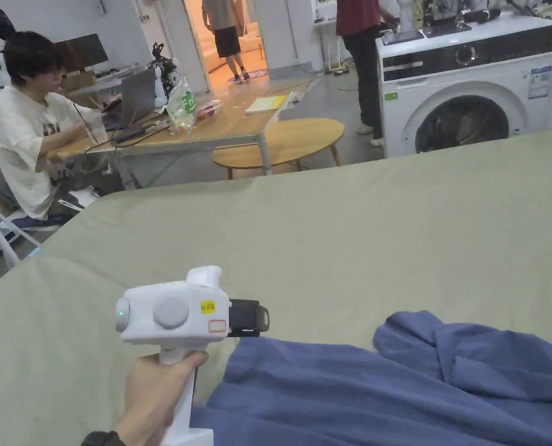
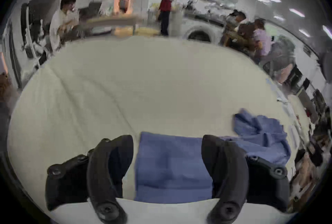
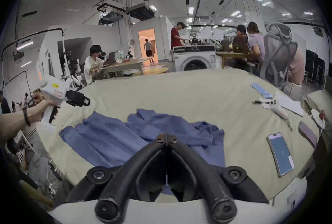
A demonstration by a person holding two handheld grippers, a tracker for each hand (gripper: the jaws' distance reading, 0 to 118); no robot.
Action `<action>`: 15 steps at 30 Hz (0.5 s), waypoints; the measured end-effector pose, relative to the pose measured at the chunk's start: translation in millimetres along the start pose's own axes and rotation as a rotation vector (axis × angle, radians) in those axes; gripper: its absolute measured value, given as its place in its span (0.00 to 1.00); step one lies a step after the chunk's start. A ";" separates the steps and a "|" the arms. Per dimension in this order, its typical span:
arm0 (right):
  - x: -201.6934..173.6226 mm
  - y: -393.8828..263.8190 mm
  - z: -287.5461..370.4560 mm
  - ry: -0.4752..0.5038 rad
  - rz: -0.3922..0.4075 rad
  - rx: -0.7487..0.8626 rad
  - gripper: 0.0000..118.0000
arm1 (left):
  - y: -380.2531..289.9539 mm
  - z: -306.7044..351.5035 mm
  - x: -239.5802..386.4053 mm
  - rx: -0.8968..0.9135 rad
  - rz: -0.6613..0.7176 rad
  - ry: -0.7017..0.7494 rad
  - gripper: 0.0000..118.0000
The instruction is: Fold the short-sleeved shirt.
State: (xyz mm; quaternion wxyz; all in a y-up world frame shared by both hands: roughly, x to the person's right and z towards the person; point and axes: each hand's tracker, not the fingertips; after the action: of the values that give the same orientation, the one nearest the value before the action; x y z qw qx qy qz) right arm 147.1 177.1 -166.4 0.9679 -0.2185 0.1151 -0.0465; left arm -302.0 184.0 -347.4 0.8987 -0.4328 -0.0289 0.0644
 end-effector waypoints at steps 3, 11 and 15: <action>21.3 -8.3 0.2 -0.065 0.014 -0.048 0.00 | -1.4 -29.3 3.3 -0.044 -0.010 0.053 0.67; 49.3 -21.7 9.1 -0.116 -0.057 -0.079 0.00 | -9.7 -69.8 43.1 -0.124 -0.058 0.138 0.19; 55.0 -25.4 10.5 -0.134 -0.110 -0.098 0.00 | -7.0 -72.8 58.8 -0.154 -0.072 0.112 0.05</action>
State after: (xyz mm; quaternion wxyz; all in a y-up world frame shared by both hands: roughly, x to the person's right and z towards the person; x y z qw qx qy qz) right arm 201.9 150.8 -157.3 0.9575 -0.2743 0.0401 -0.0791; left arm -235.3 131.6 -387.6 0.8648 -0.5020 0.0008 0.0055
